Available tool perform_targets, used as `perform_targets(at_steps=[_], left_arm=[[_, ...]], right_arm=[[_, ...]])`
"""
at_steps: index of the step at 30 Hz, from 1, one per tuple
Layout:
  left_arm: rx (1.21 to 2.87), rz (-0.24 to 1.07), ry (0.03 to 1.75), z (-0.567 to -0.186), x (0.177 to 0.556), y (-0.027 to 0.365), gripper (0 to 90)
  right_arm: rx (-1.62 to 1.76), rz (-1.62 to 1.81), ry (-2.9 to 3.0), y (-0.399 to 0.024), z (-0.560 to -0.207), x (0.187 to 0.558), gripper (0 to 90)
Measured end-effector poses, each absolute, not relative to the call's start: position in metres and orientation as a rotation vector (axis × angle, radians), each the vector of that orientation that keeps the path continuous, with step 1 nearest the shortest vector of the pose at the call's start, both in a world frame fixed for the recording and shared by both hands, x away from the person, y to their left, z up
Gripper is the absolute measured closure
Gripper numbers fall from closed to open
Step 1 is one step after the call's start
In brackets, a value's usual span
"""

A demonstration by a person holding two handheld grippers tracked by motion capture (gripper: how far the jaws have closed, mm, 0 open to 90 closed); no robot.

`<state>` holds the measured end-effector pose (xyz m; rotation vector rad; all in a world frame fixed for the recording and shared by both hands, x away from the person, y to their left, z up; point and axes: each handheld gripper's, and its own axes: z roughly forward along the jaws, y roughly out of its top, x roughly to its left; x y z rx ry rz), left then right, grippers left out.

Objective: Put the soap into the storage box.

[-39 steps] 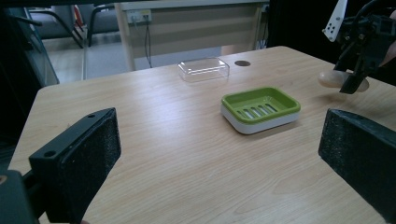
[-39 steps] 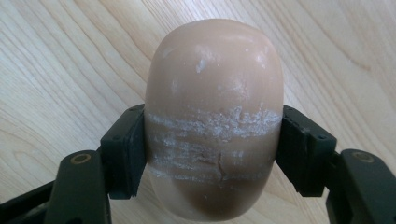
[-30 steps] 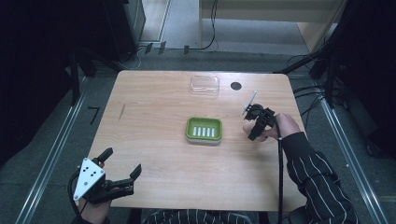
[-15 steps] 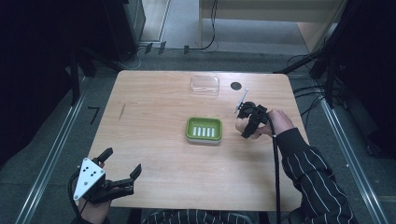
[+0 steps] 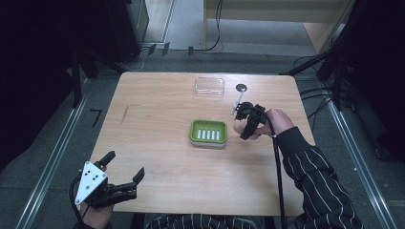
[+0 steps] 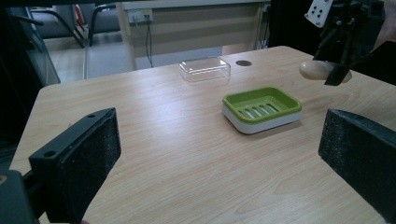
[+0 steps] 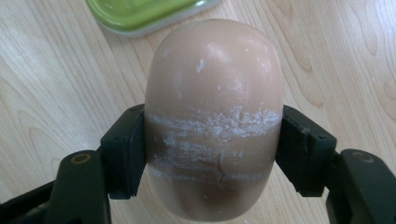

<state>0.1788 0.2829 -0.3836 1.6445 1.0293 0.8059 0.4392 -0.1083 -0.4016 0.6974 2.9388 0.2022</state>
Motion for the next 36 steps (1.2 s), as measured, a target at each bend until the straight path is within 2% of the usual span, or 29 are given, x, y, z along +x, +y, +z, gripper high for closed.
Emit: perform_targets(at_steps=[36], left_arm=[[1.642, 0.814, 1.042, -0.384, 0.175, 0.285, 0.0]], right_arm=[[0.453, 0.228, 2.959, -0.064, -0.394, 0.447, 33.5]])
